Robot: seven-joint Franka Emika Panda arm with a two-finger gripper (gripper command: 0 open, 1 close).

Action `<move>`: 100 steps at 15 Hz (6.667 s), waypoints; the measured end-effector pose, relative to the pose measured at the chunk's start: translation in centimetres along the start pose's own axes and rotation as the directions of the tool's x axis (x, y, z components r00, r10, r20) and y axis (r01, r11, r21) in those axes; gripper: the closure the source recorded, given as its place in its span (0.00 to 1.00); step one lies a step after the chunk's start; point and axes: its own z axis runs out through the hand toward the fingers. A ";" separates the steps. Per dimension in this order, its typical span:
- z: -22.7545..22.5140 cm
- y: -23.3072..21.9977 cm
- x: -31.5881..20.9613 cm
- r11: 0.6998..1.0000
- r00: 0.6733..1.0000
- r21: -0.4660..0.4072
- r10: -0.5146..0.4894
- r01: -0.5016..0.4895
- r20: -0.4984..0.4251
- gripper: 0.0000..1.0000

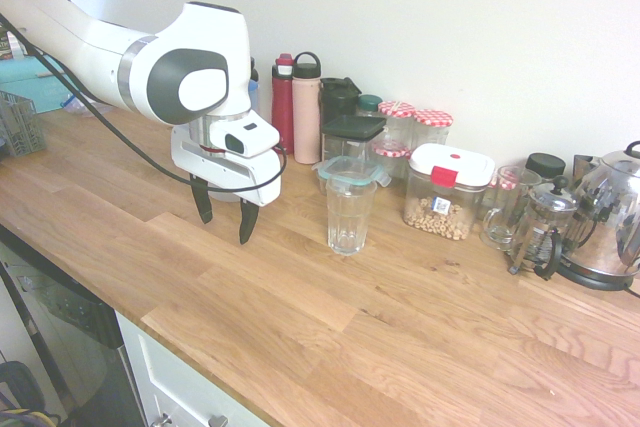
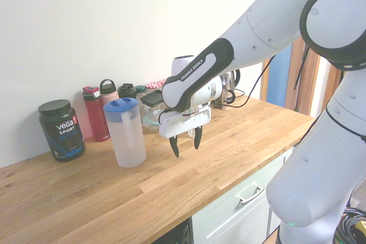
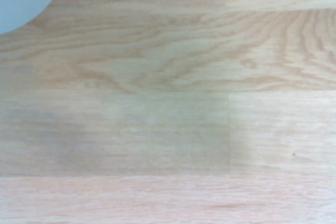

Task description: Pour me some water

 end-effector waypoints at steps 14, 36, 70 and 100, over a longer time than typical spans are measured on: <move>-13.2 -5.3 -18.6 0.962 0.944 0.240 0.195 -0.130 -0.267 0.00; -9.7 -16.2 -14.2 0.930 0.881 0.355 0.248 -0.099 -0.403 1.00; -25.5 21.6 1.4 0.909 0.909 0.081 -0.398 0.409 -0.124 1.00; -17.9 6.6 14.7 0.444 0.660 -0.645 -0.741 0.622 0.126 1.00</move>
